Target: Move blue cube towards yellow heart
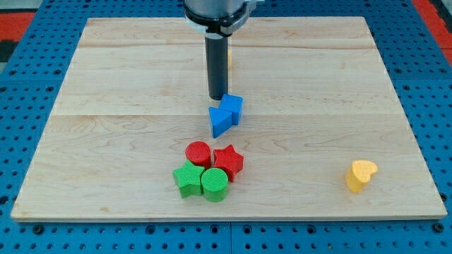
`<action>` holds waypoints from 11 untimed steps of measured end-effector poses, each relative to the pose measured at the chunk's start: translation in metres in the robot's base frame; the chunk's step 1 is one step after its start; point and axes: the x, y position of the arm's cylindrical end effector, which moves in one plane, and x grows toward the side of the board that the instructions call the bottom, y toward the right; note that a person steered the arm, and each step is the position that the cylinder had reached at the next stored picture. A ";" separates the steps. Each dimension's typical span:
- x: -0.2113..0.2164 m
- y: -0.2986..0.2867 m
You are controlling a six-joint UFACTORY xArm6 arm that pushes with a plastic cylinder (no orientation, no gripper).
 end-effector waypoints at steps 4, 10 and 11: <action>0.044 0.044; 0.072 0.117; 0.076 0.116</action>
